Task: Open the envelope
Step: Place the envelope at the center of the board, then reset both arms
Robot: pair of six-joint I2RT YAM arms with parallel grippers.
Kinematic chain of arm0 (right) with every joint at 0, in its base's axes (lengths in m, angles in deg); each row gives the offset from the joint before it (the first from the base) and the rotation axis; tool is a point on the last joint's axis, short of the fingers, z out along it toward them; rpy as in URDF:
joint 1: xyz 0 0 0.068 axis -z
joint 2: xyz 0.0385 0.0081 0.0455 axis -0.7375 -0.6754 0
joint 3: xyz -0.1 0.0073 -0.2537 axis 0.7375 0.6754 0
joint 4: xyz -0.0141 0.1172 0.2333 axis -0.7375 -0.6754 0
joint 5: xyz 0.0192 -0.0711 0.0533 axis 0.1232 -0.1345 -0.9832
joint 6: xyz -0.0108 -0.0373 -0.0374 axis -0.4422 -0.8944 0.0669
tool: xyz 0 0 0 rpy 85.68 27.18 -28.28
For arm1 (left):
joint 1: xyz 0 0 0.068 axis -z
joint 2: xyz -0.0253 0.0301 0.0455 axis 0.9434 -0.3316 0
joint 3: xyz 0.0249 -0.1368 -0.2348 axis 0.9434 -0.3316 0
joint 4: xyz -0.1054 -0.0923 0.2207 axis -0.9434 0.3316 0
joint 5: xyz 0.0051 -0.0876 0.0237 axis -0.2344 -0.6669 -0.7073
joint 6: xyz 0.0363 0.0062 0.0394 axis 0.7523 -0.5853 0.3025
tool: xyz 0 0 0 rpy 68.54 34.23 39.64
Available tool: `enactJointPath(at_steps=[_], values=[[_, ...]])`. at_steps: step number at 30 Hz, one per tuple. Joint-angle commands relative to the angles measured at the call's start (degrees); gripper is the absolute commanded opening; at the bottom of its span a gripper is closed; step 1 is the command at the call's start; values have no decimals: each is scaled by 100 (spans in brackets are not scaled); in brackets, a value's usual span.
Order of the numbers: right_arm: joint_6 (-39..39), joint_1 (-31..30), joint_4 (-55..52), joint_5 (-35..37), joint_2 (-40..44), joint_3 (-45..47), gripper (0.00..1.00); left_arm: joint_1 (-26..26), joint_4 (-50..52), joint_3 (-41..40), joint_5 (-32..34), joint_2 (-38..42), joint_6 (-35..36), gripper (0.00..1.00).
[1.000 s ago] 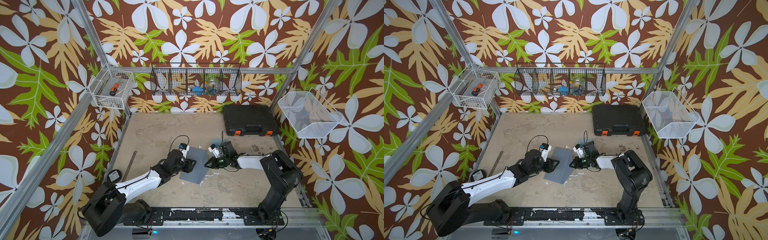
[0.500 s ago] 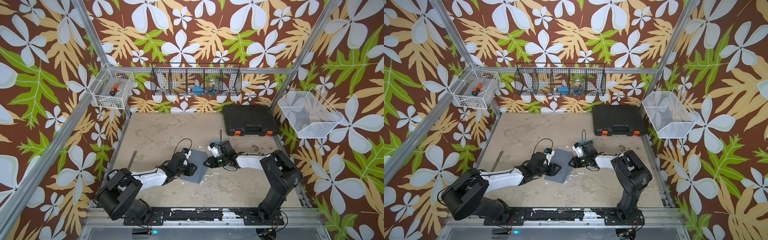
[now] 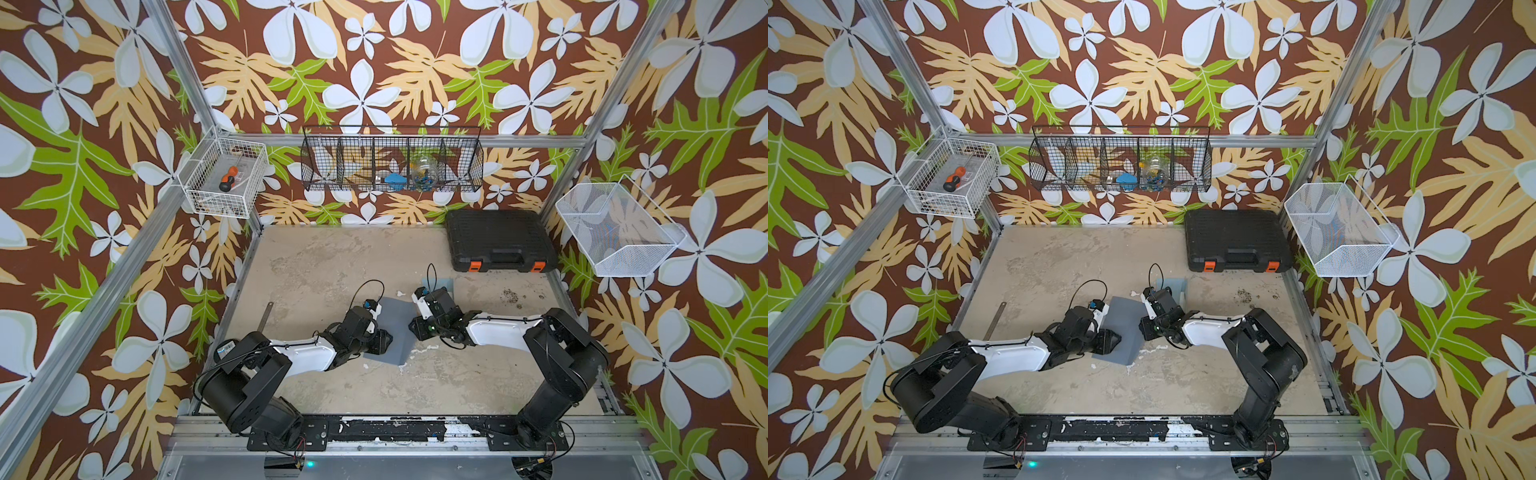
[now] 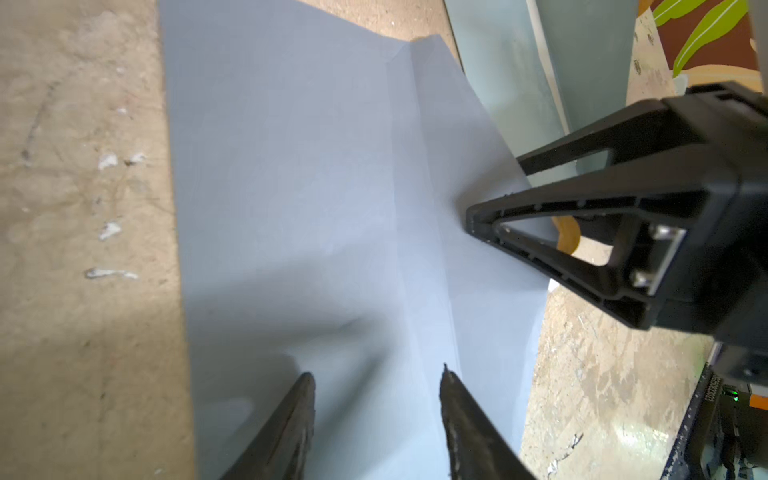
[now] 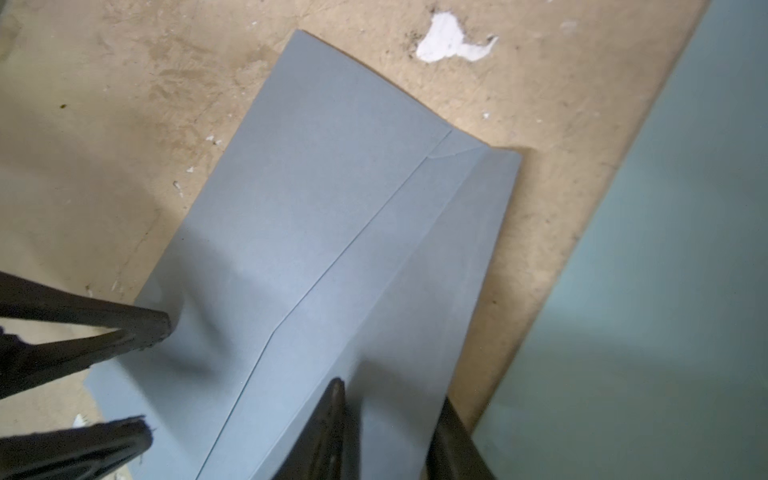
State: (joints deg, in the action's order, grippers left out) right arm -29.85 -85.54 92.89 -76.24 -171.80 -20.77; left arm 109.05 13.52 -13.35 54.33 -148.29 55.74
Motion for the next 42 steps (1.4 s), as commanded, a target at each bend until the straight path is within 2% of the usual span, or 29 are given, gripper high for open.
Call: enactJointPath(at_steps=[1,9,14,18,24,27,28,30,32,33,35,36,37,40,42], values=[[-69,-126,-470,639,25,64,36,-1,-47,-11,75,35,-28,51],[-61,-508,-830,1419,-557,-328,35,-1,-40,19,18,28,-5,51],[-163,-584,-846,1554,-238,-368,36,-1,93,21,167,413,12,51],[-271,-575,-925,1318,376,-495,44,-1,304,117,430,881,65,51],[-273,-490,-852,1067,1617,-597,63,-1,625,328,875,1681,209,53],[-343,-437,-754,1880,2518,-392,68,-1,762,320,1442,2167,281,54],[-406,-418,-684,2343,2863,-270,71,-1,827,311,1747,2361,310,56],[-558,-380,-435,3419,3536,56,85,-1,968,333,2365,2628,421,58],[-885,-251,221,4450,4204,625,91,-1,1051,377,2940,2793,718,60],[-1067,-169,611,4837,4462,931,95,-1,1066,386,3237,2840,829,65],[-1599,221,1838,5478,4902,1830,98,-21,890,339,3973,2852,1067,87],[-1745,462,2358,5669,5007,2217,98,-60,687,258,4243,2825,1160,99],[-1730,835,2737,5746,5079,2581,100,-160,441,154,4424,2784,1265,100],[-1206,1884,2939,5313,4952,3168,99,-622,-253,-123,5036,2667,1316,100],[-1139,2116,3515,5084,4705,3542,100,-942,-1461,-607,5281,2546,1842,100]])
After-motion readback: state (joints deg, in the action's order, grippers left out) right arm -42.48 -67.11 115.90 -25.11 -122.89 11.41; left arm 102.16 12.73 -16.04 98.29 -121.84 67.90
